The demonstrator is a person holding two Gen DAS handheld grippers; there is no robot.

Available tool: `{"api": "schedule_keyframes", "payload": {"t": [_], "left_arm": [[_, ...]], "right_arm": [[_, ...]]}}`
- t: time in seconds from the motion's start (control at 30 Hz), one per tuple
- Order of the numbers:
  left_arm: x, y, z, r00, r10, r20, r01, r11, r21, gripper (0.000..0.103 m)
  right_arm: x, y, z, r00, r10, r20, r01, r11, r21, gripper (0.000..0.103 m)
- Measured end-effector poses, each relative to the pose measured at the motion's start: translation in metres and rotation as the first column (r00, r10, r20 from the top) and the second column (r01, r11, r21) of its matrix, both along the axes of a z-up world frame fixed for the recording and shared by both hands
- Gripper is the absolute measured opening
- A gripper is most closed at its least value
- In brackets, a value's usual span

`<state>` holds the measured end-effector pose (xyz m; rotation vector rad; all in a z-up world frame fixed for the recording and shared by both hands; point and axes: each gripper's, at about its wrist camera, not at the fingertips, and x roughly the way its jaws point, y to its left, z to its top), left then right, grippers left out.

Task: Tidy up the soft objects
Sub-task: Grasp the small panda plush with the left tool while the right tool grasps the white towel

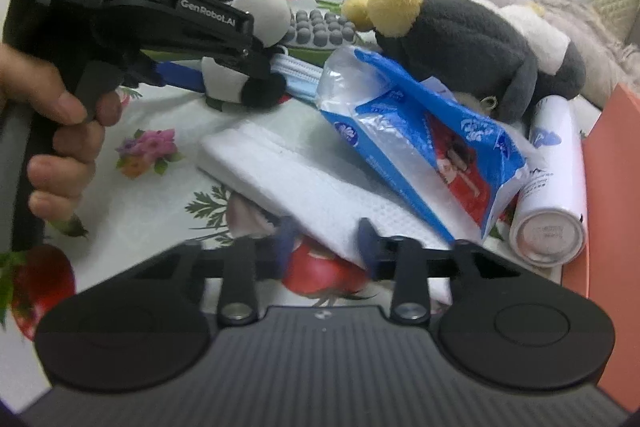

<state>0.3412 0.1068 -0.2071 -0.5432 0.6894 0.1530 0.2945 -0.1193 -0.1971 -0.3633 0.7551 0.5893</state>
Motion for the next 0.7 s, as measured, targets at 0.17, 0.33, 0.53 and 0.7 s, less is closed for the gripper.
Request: {"api": "schedule_keyframes", "payload": {"t": [0.17, 0.33, 0.53, 0.7], "left_arm": [[-0.005, 0.003, 0.004, 1.0, -0.014, -0.008, 0.014, 1.0, -0.01, 0.056], [-0.017, 0.003, 0.011, 0.999, -0.042, -0.027, 0.042, 0.999, -0.006, 0.053], [-0.045, 0.004, 0.016, 0.996, -0.049, -0.069, 0.047, 0.998, -0.037, 0.053], [-0.074, 0.001, 0.022, 0.994, -0.054, -0.097, 0.05, 0.998, -0.046, 0.051]], "right_arm": [[-0.005, 0.006, 0.004, 1.0, -0.018, -0.02, 0.018, 1.0, -0.018, 0.007], [-0.013, 0.005, 0.015, 0.996, -0.087, -0.032, 0.087, 0.996, 0.005, 0.006], [-0.028, -0.004, 0.03, 0.978, -0.19, -0.084, 0.196, 0.978, 0.071, 0.005], [-0.051, -0.007, 0.04, 0.973, -0.219, -0.075, 0.225, 0.971, 0.078, 0.005]]}}
